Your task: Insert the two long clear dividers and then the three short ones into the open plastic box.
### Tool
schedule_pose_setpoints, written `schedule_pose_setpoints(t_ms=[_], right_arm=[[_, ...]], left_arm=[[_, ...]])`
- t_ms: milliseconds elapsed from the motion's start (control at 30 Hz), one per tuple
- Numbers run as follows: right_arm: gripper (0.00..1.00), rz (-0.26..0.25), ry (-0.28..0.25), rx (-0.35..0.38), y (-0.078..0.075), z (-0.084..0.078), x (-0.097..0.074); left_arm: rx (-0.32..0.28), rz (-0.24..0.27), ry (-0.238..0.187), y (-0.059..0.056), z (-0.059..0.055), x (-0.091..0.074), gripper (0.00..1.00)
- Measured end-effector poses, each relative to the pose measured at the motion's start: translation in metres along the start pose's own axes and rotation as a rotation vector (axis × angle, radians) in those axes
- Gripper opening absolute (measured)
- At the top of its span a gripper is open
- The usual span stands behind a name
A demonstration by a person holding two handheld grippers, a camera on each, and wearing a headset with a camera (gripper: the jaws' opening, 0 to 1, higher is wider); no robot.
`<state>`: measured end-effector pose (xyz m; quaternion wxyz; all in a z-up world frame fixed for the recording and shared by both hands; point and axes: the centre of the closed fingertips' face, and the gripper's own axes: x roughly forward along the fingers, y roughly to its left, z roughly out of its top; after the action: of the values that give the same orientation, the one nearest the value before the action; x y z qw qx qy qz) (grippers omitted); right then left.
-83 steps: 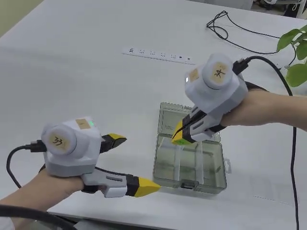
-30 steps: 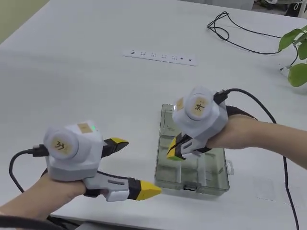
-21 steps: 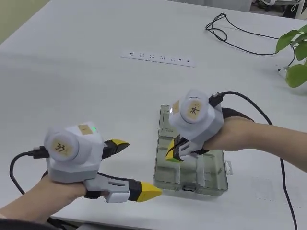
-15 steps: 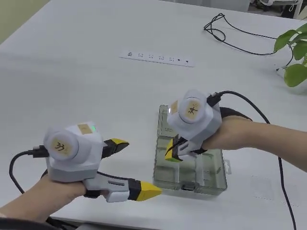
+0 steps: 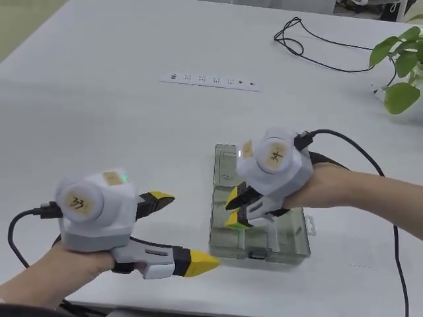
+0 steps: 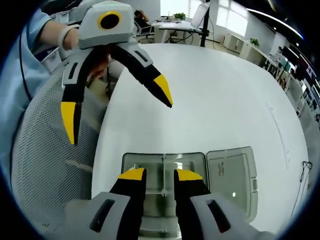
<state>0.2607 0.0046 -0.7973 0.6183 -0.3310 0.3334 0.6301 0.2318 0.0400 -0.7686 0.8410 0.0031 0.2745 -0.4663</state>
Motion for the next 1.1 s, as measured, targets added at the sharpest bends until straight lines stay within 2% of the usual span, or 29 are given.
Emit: schedule_pose_setpoints(t_ms=[67,233,300,433,633,867,1100], right_arm=[[0.28,-0.006,-0.018,-0.001,0.001,0.0,-0.003],[0.55,-0.043,-0.128,0.003,0.001,0.007,-0.011],[0.64,-0.048,-0.126,-0.01,0.005,0.004,-0.013],[0.8,-0.056,-0.159,-0.007,0.009,0.003,-0.016],[1.0,-0.077,-0.219,0.046,0.009,0.004,-0.022],[1.0,-0.119,-0.265,0.092,0.007,-0.002,-0.036],[1.0,-0.159,-0.258,0.138,0.003,-0.024,-0.051]], left_arm=[[0.001,0.001,0.002,0.0,0.0,0.0,0.88],[0.002,0.0,0.003,0.0,-0.001,-0.001,0.88],[0.005,-0.001,0.008,-0.001,-0.002,-0.001,0.88],[0.01,-0.003,0.01,-0.002,-0.001,-0.001,0.88],[0.021,-0.005,0.004,-0.002,0.004,0.0,0.88],[0.035,-0.012,0.006,-0.003,0.007,0.003,0.89],[0.048,-0.014,0.006,-0.003,0.011,0.004,0.88]])
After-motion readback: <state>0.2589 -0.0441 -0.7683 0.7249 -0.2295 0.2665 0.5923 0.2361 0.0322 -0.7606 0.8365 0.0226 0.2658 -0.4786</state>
